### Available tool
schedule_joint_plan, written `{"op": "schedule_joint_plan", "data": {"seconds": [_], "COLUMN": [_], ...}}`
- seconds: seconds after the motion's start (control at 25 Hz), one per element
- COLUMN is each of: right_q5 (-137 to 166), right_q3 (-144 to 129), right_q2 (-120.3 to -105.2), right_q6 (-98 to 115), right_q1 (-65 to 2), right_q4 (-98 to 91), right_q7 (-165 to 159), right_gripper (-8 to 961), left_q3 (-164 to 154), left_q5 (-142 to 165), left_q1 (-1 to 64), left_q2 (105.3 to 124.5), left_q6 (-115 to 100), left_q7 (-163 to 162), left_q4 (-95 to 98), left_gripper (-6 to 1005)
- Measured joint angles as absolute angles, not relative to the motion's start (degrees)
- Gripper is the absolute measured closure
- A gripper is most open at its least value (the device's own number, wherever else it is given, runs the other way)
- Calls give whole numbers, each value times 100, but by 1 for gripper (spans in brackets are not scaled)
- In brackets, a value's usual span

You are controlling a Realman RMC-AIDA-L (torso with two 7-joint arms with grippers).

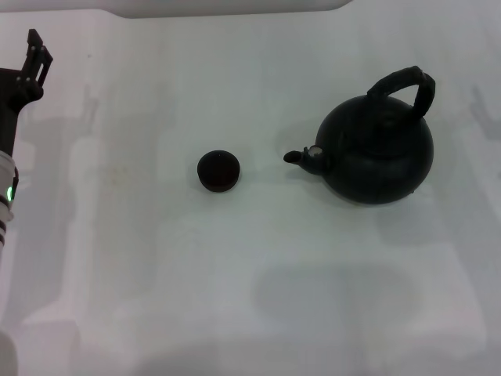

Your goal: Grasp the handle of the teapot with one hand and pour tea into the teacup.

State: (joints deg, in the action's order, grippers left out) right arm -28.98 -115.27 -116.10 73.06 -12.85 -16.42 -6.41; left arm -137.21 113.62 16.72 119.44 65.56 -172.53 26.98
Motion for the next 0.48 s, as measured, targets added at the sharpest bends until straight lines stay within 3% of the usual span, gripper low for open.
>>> {"op": "schedule_joint_plan", "data": {"seconds": [0.48], "right_q5": [-2900], "right_q3": [-11519], "right_q2": [-11604], "right_q6": [7360], "right_q1": [-1293], "right_q4": [-1634], "right_q7": [-653], "right_gripper": [82], "left_q3": [-13885], "left_q5": [11364], "left_q1": [1666], "left_q2": [11944], "left_q6": [6578], "left_q7": [-17253], "left_q4": [2707], "left_gripper": [120]}}
